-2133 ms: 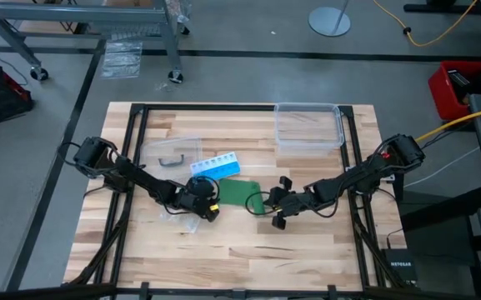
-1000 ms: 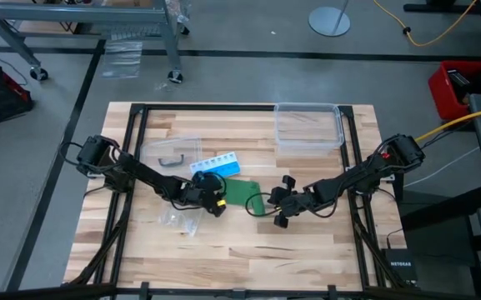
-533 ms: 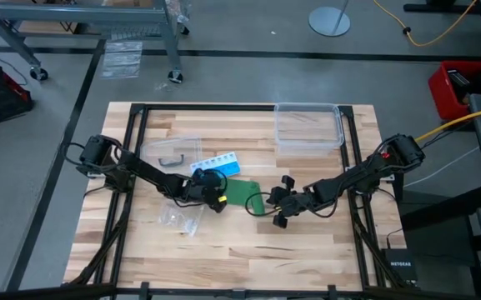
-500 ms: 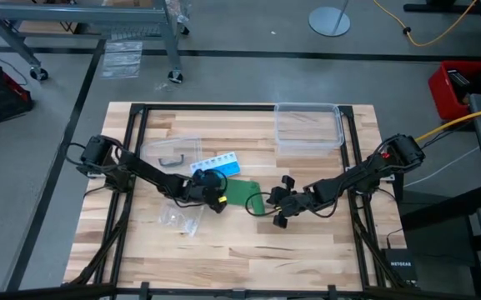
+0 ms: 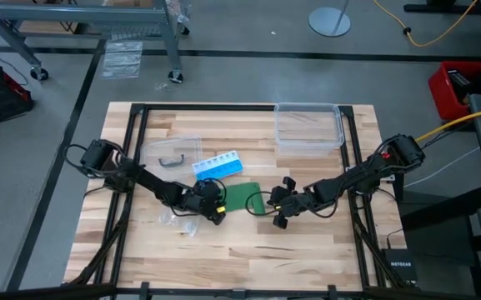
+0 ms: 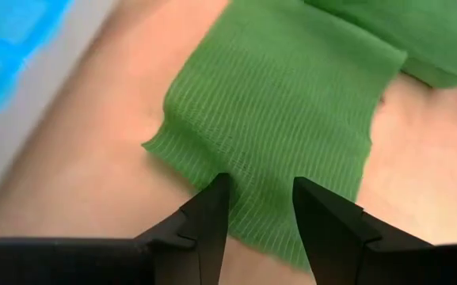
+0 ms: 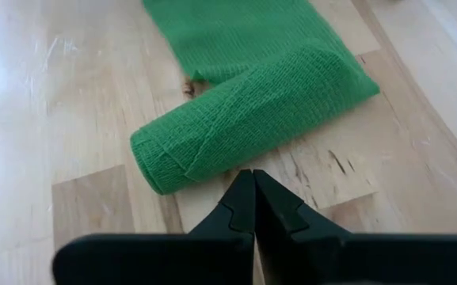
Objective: Roll bandage
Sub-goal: Roll the green bandage
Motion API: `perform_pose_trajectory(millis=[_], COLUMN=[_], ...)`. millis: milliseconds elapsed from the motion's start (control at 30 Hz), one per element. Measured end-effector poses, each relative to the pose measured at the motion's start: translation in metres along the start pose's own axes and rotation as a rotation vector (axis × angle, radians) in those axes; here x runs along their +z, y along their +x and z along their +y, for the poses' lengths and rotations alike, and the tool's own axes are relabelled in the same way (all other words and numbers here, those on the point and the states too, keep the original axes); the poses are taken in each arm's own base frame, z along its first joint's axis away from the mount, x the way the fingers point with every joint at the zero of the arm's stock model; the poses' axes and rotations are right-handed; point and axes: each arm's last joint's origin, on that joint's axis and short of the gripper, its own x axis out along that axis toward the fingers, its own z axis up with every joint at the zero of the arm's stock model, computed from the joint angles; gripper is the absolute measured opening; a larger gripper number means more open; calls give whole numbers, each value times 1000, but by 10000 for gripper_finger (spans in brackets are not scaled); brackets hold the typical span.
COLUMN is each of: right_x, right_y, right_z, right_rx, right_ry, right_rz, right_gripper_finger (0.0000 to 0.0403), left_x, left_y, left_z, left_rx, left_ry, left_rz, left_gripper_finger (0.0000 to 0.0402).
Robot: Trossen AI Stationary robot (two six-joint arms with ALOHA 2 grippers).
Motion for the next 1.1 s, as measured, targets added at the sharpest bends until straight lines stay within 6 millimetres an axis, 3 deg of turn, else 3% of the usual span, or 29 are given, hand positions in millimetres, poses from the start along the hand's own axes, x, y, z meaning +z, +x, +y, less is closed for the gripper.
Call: perform_pose_trajectory(millis=[1100], right_x=[2], right_y=[0], right_z=[0], right_rx=[-12], right_ry=[35], right_rz=[-28], right_gripper_finger=[1], left_x=[-48], left_y=[-28], left_z=[-26], left_rx=[-79], left_ry=[-45], left_rz=[98], left_gripper_finger=[136])
